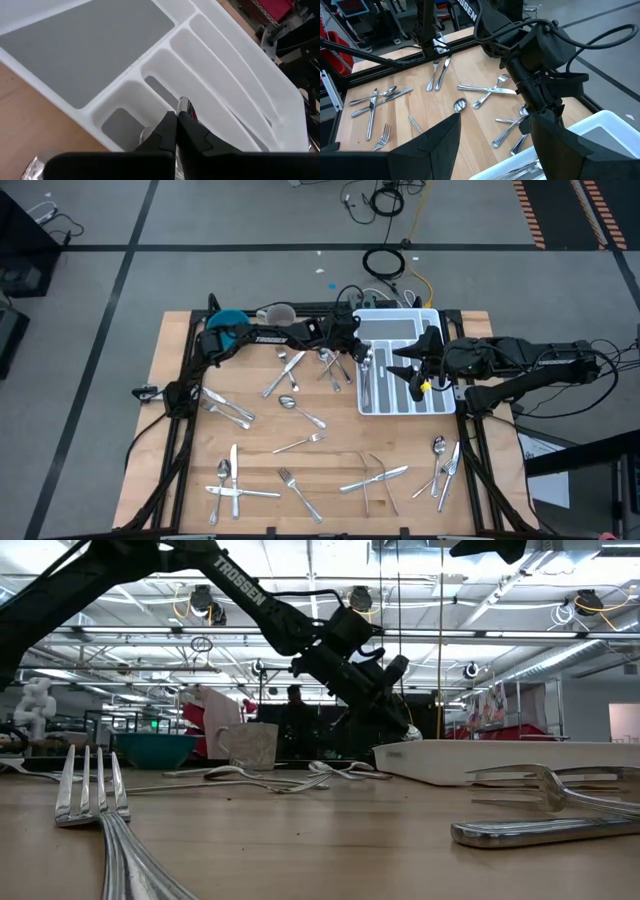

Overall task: Sort silverware
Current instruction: Put the spoon in the silverware tray, then put the fork in the silverware tray

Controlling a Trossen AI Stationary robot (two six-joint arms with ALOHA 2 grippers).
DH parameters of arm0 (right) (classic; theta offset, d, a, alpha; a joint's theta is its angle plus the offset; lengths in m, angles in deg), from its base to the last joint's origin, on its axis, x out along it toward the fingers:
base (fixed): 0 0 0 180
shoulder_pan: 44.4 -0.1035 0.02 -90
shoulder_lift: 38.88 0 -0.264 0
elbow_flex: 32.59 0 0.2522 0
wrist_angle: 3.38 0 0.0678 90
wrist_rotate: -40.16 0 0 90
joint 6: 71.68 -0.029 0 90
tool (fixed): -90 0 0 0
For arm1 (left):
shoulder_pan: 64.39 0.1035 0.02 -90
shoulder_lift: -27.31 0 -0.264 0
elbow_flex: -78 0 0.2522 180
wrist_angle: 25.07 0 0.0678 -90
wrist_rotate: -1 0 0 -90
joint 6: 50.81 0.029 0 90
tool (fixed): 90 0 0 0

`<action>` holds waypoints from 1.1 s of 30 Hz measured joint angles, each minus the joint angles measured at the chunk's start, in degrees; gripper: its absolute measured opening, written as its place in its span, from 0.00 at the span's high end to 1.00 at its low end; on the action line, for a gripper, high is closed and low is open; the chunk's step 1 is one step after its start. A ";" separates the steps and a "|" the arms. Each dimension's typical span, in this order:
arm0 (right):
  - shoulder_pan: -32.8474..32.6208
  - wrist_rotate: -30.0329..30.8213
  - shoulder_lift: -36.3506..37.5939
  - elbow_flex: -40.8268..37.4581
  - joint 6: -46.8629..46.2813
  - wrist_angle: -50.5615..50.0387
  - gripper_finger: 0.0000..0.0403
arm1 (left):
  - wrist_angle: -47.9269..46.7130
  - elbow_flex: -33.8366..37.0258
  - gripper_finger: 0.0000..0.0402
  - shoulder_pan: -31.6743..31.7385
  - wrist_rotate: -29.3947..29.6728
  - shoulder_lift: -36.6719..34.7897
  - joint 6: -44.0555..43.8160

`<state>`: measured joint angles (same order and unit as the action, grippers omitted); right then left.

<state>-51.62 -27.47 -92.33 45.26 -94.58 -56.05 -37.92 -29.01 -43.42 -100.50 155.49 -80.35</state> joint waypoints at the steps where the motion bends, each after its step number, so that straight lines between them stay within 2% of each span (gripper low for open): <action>1: 0.00 0.00 0.00 0.00 0.00 0.00 0.43 | -0.01 0.00 0.98 -0.06 -0.01 0.00 -0.01; 6: 0.00 -0.12 0.00 0.00 0.02 0.00 0.43 | -0.26 0.00 0.95 -0.17 -0.81 0.00 0.67; 13: 0.00 -0.24 0.00 0.00 1.07 0.02 0.43 | -0.52 0.00 0.80 -0.17 -1.95 0.00 1.81; 17: 0.00 -0.24 0.00 0.00 1.31 0.00 0.43 | -0.27 0.00 0.75 -0.07 -2.02 0.00 1.36; 22: 0.00 -0.23 0.02 0.00 1.99 -0.11 0.43 | -1.30 -1.30 0.74 0.22 -10.59 -3.66 3.95; 25: 0.00 -0.24 0.15 0.00 2.84 -0.24 0.43 | -5.27 -1.57 0.74 -0.71 -14.87 -9.07 12.04; 31: 0.00 -0.24 1.20 0.00 3.91 -0.32 0.43 | -24.47 -1.45 0.74 -9.31 -15.43 -18.30 46.82; 33: 0.00 -0.22 1.60 0.00 3.89 -0.26 0.43 | -28.30 -0.96 0.74 -12.92 -15.20 -18.77 54.20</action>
<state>-51.62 -27.69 -90.72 45.26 -90.69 -56.32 -66.22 -29.98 -56.34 -115.71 136.72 -26.15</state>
